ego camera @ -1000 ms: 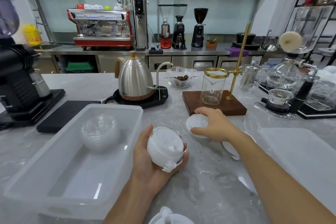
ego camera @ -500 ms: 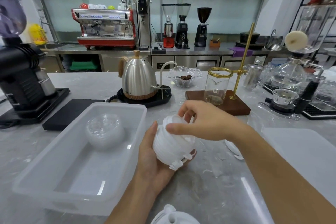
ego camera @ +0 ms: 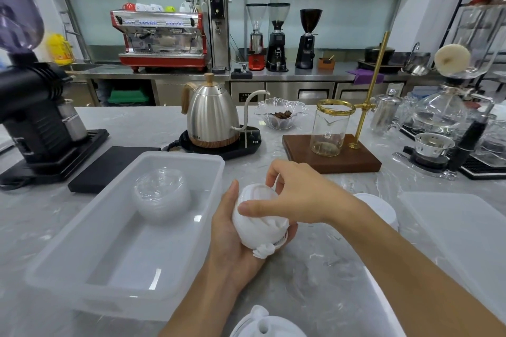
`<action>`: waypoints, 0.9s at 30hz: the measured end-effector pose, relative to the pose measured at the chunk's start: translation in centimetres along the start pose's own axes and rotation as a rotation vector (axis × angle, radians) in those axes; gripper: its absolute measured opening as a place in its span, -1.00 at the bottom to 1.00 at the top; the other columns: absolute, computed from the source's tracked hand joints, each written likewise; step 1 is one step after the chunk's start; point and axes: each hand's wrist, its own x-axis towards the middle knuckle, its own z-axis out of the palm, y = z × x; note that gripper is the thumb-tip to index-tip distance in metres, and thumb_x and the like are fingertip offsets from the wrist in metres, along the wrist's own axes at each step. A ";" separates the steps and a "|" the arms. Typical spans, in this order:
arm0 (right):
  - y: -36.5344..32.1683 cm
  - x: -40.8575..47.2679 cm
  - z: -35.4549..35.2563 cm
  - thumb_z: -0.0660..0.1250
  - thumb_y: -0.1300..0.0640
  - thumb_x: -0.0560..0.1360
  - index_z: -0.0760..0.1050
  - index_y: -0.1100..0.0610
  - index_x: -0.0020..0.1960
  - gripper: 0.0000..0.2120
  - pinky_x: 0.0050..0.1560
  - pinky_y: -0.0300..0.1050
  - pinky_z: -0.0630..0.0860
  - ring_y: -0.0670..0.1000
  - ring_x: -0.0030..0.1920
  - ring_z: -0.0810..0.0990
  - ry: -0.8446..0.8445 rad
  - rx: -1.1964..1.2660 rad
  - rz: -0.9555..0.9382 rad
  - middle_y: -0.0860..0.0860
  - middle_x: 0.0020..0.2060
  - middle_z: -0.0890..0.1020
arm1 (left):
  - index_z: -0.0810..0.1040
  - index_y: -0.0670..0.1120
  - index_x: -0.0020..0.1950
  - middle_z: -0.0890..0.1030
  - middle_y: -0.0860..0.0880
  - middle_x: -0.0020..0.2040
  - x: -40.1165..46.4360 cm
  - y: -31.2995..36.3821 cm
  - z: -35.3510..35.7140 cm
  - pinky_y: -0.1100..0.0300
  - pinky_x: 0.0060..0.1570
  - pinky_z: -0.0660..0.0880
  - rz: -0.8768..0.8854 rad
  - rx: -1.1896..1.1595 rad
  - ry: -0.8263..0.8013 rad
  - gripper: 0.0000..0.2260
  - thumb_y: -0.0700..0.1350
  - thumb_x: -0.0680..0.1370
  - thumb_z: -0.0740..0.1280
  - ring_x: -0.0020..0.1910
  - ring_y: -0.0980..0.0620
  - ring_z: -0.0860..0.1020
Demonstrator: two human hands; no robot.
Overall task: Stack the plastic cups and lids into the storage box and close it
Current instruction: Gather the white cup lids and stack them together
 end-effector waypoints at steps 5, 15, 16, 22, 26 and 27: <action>-0.1 -0.1 0.1 0.47 -0.49 0.09 0.42 -0.05 -0.02 -0.32 -0.25 -0.16 0.54 -0.12 -0.14 0.55 -0.015 -0.028 -0.027 -0.13 -0.13 0.54 | 0.50 -0.23 0.37 0.67 -0.31 0.13 0.0 0.0 0.4 -0.16 0.04 0.61 -0.024 -0.057 0.026 -0.35 0.20 0.45 0.43 0.04 -0.28 0.69; 0.3 0.1 0.0 0.46 -0.50 0.09 0.42 -0.06 -0.05 -0.33 -0.26 -0.19 0.40 -0.14 -0.15 0.51 -0.005 -0.013 -0.057 -0.14 -0.13 0.54 | 0.61 -0.30 0.26 0.66 -0.34 0.18 -0.4 -0.2 -0.1 -0.30 0.50 0.21 -0.040 -0.065 -0.078 -0.43 0.10 0.42 0.50 0.11 -0.32 0.69; 0.3 0.2 0.0 0.45 -0.51 0.09 0.42 -0.07 -0.06 -0.34 -0.26 -0.19 0.39 -0.14 -0.15 0.51 -0.003 -0.010 -0.062 -0.14 -0.14 0.54 | 0.66 -0.32 0.20 0.66 -0.34 0.18 -0.4 -0.2 0.0 -0.31 0.50 0.21 -0.037 -0.057 -0.099 -0.45 0.06 0.39 0.54 0.12 -0.33 0.68; 0.3 0.2 0.3 0.45 -0.50 0.13 0.40 -0.04 -0.06 -0.34 -0.26 -0.17 0.39 -0.13 -0.17 0.49 -0.003 -0.016 -0.093 -0.13 -0.15 0.52 | 0.50 -0.24 0.36 0.61 -0.28 0.15 -0.9 0.0 1.0 -0.09 0.10 0.47 -0.023 -0.052 -0.095 -0.39 0.04 0.41 0.51 0.11 -0.25 0.63; 0.5 0.3 0.4 0.45 -0.50 0.15 0.40 -0.01 -0.04 -0.33 -0.26 -0.17 0.38 -0.12 -0.18 0.49 -0.001 -0.028 -0.113 -0.12 -0.16 0.52 | 0.52 -0.24 0.33 0.61 -0.28 0.13 -0.8 0.0 1.0 -0.08 0.13 0.42 -0.027 -0.086 -0.078 -0.45 0.05 0.45 0.46 0.09 -0.23 0.61; 0.5 0.3 0.5 0.43 -0.50 0.17 0.40 0.00 -0.03 -0.33 -0.27 -0.17 0.36 -0.13 -0.19 0.47 0.001 -0.041 -0.122 -0.13 -0.17 0.51 | 0.53 -0.24 0.32 0.62 -0.27 0.13 -0.7 -0.1 0.9 -0.09 0.11 0.47 -0.024 -0.092 -0.069 -0.46 0.06 0.46 0.45 0.08 -0.23 0.62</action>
